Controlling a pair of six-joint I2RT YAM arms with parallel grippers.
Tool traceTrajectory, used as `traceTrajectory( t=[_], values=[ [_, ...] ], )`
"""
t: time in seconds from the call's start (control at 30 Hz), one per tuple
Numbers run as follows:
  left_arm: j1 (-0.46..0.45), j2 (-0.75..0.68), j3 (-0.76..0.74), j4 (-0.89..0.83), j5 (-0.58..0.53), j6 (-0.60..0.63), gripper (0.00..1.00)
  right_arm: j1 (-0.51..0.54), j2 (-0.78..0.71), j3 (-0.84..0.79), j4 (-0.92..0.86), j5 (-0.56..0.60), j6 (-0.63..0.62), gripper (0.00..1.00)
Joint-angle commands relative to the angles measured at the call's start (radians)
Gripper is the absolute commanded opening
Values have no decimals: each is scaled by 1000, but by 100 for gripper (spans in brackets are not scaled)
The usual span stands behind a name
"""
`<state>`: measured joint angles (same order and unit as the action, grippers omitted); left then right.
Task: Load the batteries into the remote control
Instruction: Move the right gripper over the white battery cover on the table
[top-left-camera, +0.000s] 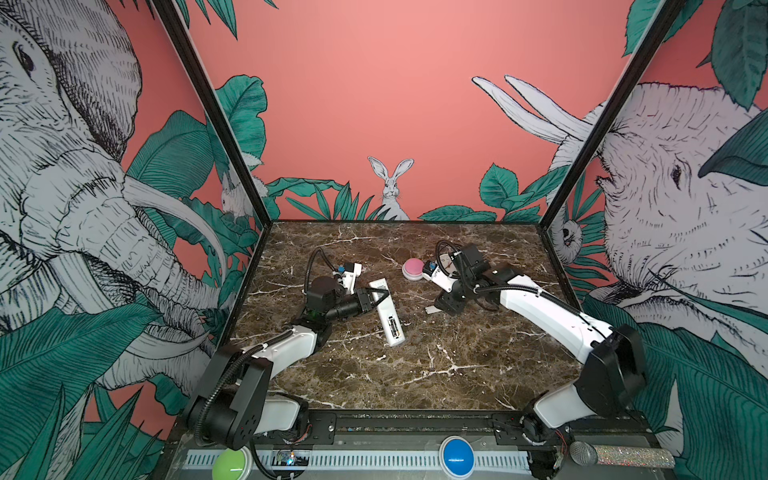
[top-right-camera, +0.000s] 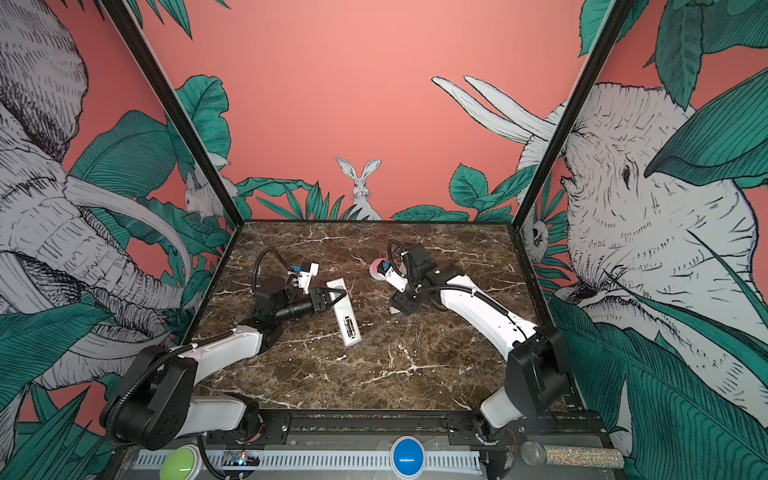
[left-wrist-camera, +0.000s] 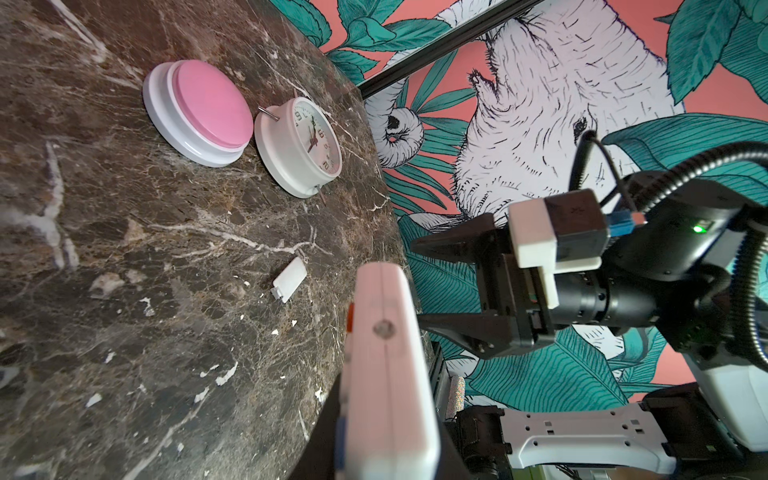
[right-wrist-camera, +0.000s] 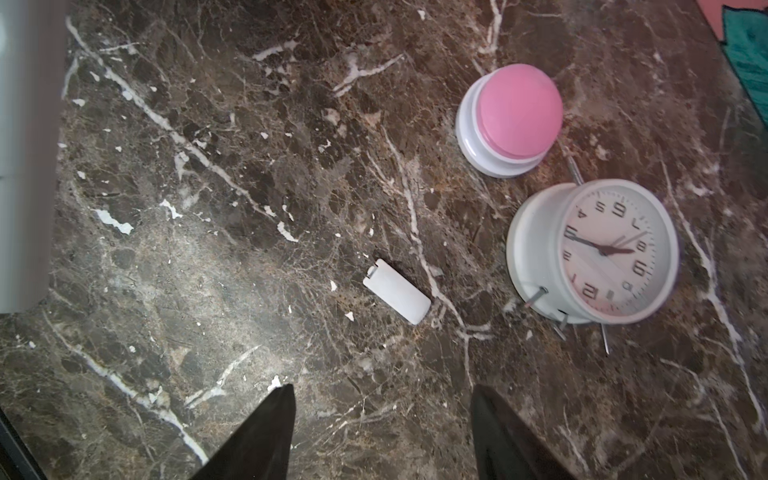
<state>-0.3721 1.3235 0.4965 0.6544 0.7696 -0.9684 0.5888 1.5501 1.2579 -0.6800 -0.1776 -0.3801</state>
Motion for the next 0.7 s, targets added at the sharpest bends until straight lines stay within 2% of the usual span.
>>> traceTrajectory(
  t=[0.0,0.13,0.3,0.67],
  values=[
    [8,-35,-8,4,4,-2,0,-2,41,25,-30,-61,-122,68],
    [9,-55,-4,-33,3,12,0,-7,101,30,-15,-76,-228,69],
    [9,-68,-11,-47,-10,14,0,-9,172,37,-9,-16,-340,68],
    [10,-69,-10,-50,-10,7,0,-23,314,105,3,27,-393,67]
  ],
)
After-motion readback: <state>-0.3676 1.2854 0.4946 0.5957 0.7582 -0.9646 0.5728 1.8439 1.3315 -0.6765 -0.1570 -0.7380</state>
